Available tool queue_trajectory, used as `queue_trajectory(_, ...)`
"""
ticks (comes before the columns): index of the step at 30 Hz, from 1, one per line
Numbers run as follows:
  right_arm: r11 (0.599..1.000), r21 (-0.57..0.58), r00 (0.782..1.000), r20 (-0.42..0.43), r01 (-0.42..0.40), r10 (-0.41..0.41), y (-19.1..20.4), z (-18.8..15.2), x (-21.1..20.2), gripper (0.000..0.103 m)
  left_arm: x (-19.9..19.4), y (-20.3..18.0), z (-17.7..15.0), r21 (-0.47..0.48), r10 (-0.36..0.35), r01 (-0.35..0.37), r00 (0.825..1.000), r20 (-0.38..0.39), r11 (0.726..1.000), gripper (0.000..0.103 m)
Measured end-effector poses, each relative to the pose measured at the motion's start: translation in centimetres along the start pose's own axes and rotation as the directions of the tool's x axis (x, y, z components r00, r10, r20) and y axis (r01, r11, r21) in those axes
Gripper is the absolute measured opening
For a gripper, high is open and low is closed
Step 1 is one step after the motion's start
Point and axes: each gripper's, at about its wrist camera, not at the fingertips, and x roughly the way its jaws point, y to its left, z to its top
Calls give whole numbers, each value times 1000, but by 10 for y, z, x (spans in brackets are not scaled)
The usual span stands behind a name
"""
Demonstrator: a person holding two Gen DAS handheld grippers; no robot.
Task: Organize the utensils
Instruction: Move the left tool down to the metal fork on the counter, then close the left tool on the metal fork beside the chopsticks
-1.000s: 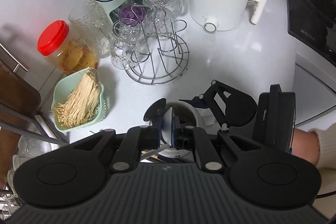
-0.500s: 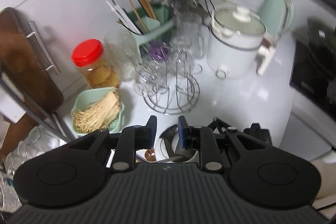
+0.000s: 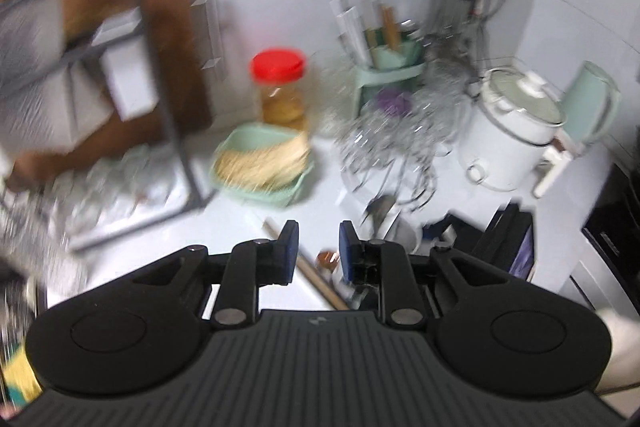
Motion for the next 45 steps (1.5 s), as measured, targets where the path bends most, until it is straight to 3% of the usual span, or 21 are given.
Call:
queue_trajectory(4,999,-20,1000,-13,-28,28,-5,2,2,92,13,10,-43,-67,49,-53,996,-68,996,25)
queue_trajectory(9,997,-49,998,-25,-63,62,-10,4,2,92,43,10,-101,-140,-13,-15,980,-197,990,25)
queue_trajectory(12,996,-55,997,-38,-71,69,-11,5,2,92,54,-1,-121,-95,-21,-2,972,-235,995,25)
queue_trajectory(15,996,-55,997,-48,-71,68,-11,6,2,92,61,-12,-132,-64,-81,67,965,-248,996,25)
queue_trajectory(18,996,-54,996,-56,-72,69,-11,7,2,92,70,-24,-142,7,-90,95,958,-273,995,25)
queue_trajectory(26,996,-49,997,-46,-71,69,-12,2,-2,92,99,-52,-148,88,-119,152,946,-302,984,25)
queue_trajectory(36,996,-49,997,-43,-72,69,-12,1,-3,92,121,-73,-144,217,-106,184,939,-327,959,25)
queue_trajectory(45,996,-49,996,-43,-76,74,-12,0,-3,92,134,-72,-139,230,-99,180,941,-323,957,25)
